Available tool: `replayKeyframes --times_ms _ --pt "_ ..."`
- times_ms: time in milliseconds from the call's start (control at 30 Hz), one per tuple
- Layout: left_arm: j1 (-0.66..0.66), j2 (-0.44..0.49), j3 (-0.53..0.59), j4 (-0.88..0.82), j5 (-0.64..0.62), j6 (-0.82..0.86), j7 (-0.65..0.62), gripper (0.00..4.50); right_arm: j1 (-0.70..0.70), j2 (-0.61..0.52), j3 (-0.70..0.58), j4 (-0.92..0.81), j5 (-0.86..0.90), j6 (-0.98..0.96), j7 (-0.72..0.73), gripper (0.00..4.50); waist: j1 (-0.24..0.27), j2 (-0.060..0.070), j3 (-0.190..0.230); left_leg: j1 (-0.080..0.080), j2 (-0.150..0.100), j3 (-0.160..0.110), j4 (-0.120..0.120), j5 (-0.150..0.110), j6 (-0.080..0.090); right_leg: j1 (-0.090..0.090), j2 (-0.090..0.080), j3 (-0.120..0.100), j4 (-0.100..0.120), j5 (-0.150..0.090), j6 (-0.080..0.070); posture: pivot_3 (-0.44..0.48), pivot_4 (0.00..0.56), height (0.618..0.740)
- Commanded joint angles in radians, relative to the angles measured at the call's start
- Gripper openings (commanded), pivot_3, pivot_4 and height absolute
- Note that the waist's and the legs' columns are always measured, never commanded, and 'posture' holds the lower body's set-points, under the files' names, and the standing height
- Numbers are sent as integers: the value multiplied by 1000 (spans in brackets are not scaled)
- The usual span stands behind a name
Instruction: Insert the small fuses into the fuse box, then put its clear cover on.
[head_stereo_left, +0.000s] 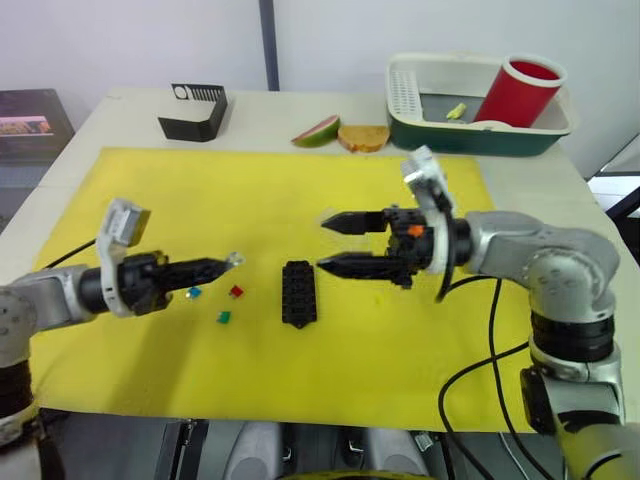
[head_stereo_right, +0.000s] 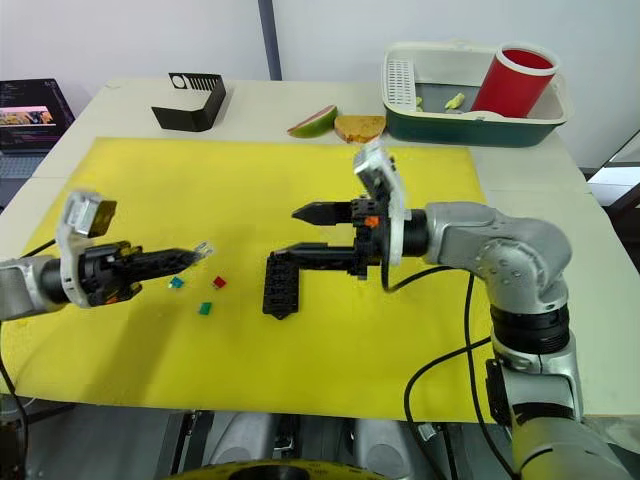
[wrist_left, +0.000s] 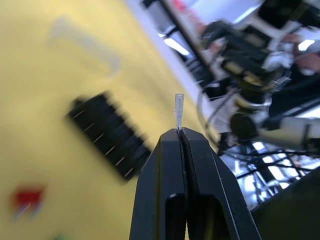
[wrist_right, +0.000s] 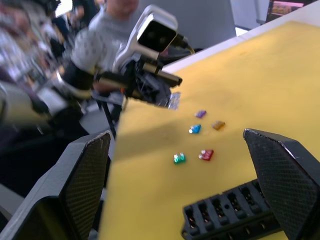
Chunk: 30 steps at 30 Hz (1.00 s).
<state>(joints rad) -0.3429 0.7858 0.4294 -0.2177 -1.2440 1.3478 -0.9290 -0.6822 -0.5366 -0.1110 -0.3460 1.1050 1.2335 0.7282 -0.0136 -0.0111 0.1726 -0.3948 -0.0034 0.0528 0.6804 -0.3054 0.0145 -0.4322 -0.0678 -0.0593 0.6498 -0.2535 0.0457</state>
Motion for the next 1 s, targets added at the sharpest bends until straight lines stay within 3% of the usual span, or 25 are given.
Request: replayKeyframes --times_ms 33,333,433,467,967,1000 --pt "-62 -27 20 -32 -134 -5 91 30 -29 9 -61 4 140 66 -86 4500 -1 0 0 0 0 0 0 0 0 0 0 0 0 0 0 0 150 740" --pt "-126 -71 -41 -60 -295 -70 221 30 -72 52 -49 37 304 62 -248 4500 -2 0 0 0 0 0 1 0 0 0 0 0 0 0 0 0 150 740" --pt "-115 -64 -56 -63 -311 -90 236 0 -85 63 -37 49 328 52 -284 3662 -1 0 0 0 -1 0 1 0 0 1 1 0 0 0 0 0 150 740" --pt "-112 -63 -60 -65 -318 -96 240 0 -87 67 -29 50 333 49 -295 3158 -1 0 0 0 -1 0 1 0 0 1 1 0 0 0 0 0 150 740" --pt "-106 -41 -103 -75 -338 -146 247 0 -95 86 26 46 373 5 -346 3158 0 0 0 0 -1 0 1 0 0 1 2 0 0 0 1 0 150 740" --pt "-105 -40 -104 -75 -336 -147 246 0 -95 87 28 46 376 2 -347 2897 0 0 0 0 -1 0 1 0 0 1 2 0 0 0 1 0 150 740"
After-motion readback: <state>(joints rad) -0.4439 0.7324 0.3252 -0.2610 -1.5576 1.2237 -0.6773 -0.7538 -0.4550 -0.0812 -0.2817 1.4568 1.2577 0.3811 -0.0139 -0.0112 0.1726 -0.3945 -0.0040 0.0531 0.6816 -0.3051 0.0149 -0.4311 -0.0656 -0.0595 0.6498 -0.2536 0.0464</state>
